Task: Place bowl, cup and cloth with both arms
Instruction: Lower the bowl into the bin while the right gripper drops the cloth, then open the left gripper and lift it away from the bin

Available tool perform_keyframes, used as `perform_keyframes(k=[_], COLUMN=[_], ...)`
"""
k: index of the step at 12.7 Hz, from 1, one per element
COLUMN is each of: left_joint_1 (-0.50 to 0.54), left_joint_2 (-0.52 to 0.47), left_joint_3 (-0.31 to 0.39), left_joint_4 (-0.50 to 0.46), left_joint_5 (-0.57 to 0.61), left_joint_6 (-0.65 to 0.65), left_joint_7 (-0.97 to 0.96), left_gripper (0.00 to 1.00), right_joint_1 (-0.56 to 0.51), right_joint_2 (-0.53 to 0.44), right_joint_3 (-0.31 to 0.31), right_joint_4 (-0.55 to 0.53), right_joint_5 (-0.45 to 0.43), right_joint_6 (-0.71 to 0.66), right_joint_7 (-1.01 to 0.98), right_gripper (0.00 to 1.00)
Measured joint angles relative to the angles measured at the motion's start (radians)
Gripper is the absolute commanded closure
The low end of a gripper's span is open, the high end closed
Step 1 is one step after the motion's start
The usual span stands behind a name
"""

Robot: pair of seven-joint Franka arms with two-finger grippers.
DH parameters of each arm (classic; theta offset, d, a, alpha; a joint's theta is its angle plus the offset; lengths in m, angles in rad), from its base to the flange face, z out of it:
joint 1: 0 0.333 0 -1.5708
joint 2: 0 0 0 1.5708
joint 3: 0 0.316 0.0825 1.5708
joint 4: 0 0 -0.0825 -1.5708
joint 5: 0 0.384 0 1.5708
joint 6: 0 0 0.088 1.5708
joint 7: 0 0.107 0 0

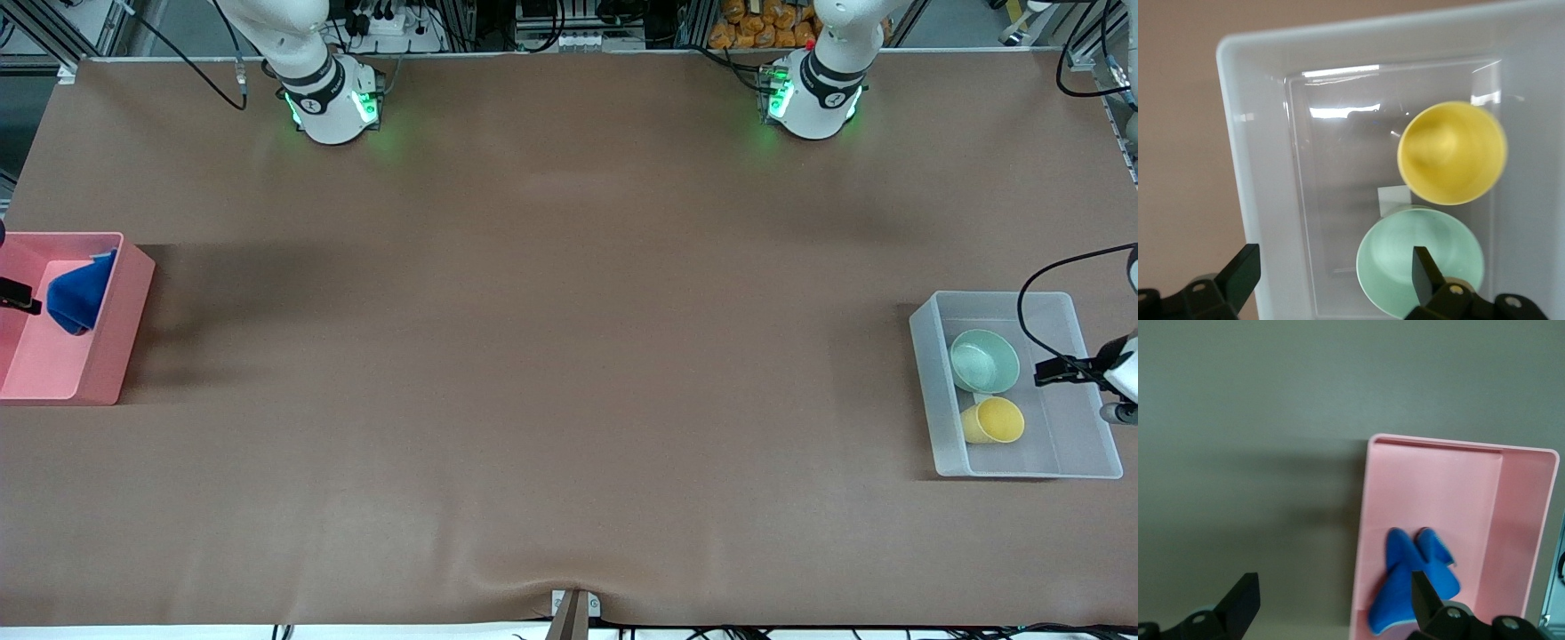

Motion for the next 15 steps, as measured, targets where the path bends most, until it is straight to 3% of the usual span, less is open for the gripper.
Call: perform_keyframes(k=[3,6,8,10,15], left_joint_1=[-0.068,-0.211,-0.292,-0.346,-0.430], left_joint_2=[-0.029,-0.065,-0.108,-0.174,-0.389], left_joint_3=[0.000,0.026,0.043,0.046,0.051], left_joint_4=[0.016,0.020,0.026,0.033,0.037], left_joint_5=[0.000,-0.001,-0.035,-0.095,-0.218], left_joint_6=[-0.041,-0.080,-0.132,-0.207,-0.439], left_joint_7=[-0.057,-0.274,-0.373,-0.446,-0.491], left_gripper=[0.00,0.00,0.00,0.00,0.00], right_joint_1=[0.102,0.207,0.253,0.273,0.299], right_joint_2=[-0.081,-0.157,-0.177,-0.180,-0.181], right_joint_3=[0.002,0.005,0.006,0.006,0.006], right_joint_4=[0.014,0.016,0.040,0.082,0.182], right_joint_5=[0.000,0.011,0.063,0.105,0.112], right_joint_6=[-0.153,-0.274,-0.332,-0.379,-0.442], right_joint_7=[0.197,0.334,0.418,0.479,0.485], right_gripper=[0.00,0.00,0.00,0.00,0.00])
